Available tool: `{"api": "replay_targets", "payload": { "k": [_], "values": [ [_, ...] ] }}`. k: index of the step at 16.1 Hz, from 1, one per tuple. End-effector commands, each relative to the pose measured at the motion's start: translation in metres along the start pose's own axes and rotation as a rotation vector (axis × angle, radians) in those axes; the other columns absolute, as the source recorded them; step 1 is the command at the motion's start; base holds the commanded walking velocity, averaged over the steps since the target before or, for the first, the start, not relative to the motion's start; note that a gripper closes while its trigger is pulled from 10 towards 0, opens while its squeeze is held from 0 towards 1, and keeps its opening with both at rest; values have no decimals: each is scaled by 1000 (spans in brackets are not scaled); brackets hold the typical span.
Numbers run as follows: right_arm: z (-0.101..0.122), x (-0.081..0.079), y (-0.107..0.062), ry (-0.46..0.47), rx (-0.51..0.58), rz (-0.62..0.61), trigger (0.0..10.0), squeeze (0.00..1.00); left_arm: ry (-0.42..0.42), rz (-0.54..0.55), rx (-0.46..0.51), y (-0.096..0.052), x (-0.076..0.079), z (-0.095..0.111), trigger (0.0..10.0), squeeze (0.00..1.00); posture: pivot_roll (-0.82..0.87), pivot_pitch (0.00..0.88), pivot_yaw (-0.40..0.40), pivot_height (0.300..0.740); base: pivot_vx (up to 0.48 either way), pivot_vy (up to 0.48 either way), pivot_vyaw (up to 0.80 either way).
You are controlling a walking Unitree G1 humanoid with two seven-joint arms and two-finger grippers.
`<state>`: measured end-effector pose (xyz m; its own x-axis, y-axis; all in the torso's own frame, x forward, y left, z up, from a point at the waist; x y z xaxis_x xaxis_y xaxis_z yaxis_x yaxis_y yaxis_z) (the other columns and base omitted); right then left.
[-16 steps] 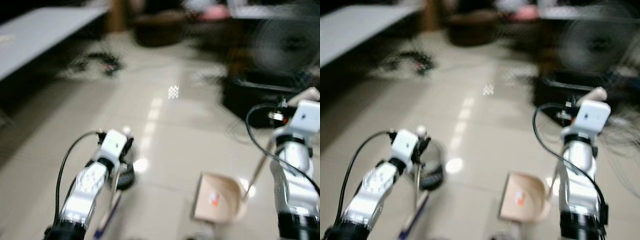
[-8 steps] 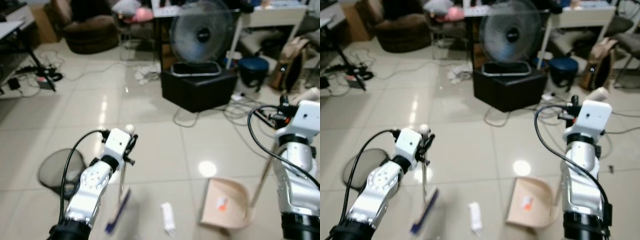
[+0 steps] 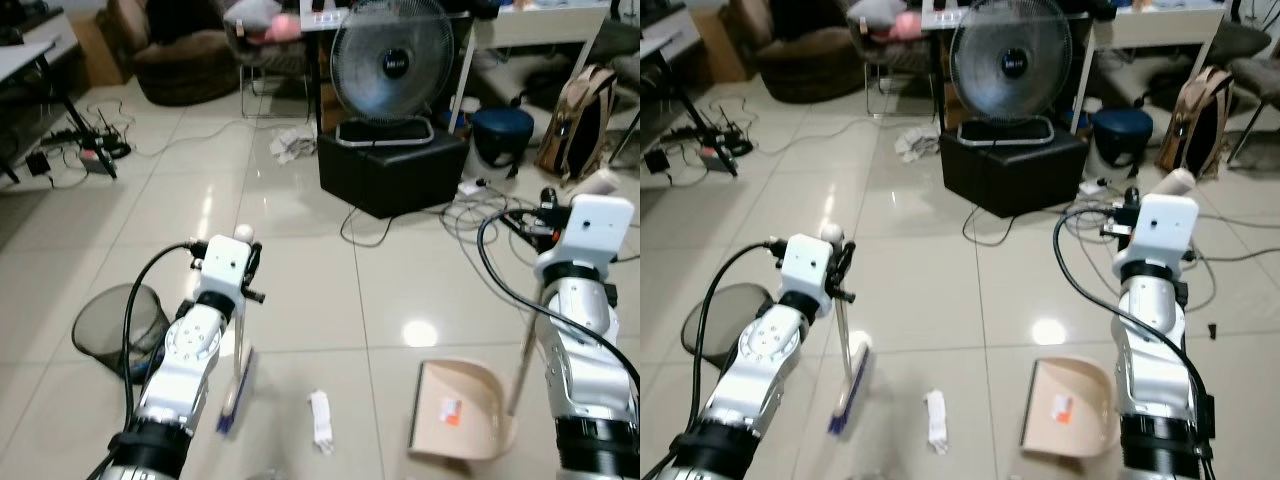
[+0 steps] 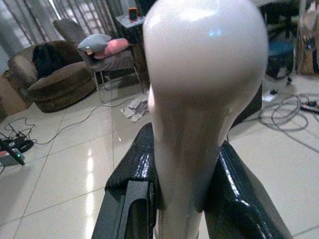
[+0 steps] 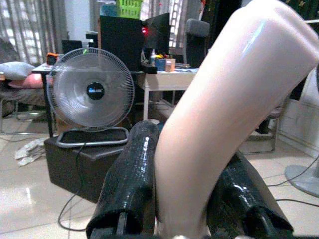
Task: Sweep floor
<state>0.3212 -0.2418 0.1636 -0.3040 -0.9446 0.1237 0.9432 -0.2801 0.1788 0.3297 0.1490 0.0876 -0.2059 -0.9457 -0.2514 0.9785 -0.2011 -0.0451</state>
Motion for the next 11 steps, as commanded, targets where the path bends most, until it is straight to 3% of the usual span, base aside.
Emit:
{"api": "replay_targets", "payload": {
  "k": [1,5,7,11],
  "values": [
    [7,-9,1,3,28,33,10000,0,12,29,52,3,-9,13,10000,0,-10,24,71,740,285,0,613],
    [8,-10,1,5,32,36,10000,0,6,20,49,3,-8,12,10000,0,-12,26,73,740,324,0,800],
    [7,-11,1,42,34,44,10000,0,6,18,49,2,-7,12,10000,0,-11,29,75,740,326,0,0],
    [0,-13,-3,41,18,60,10000,0,13,17,44,1,-7,10,10000,0,-9,40,75,740,0,0,0]
  ]
}}
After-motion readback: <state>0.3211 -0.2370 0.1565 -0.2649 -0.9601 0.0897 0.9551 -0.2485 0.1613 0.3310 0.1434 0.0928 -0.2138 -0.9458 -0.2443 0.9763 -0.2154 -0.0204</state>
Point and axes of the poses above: a point about 5 cm out from each wrist's last joint towards the gripper, its own y axis pointing out of the wrist towards the gripper, its own z axis along the axis of the wrist's last joint, x = y × z, the point moved 3 cm from there along y, pointing out of the wrist towards the gripper, and after that the axes turned 1 degree about y, right-handed, at the moved point
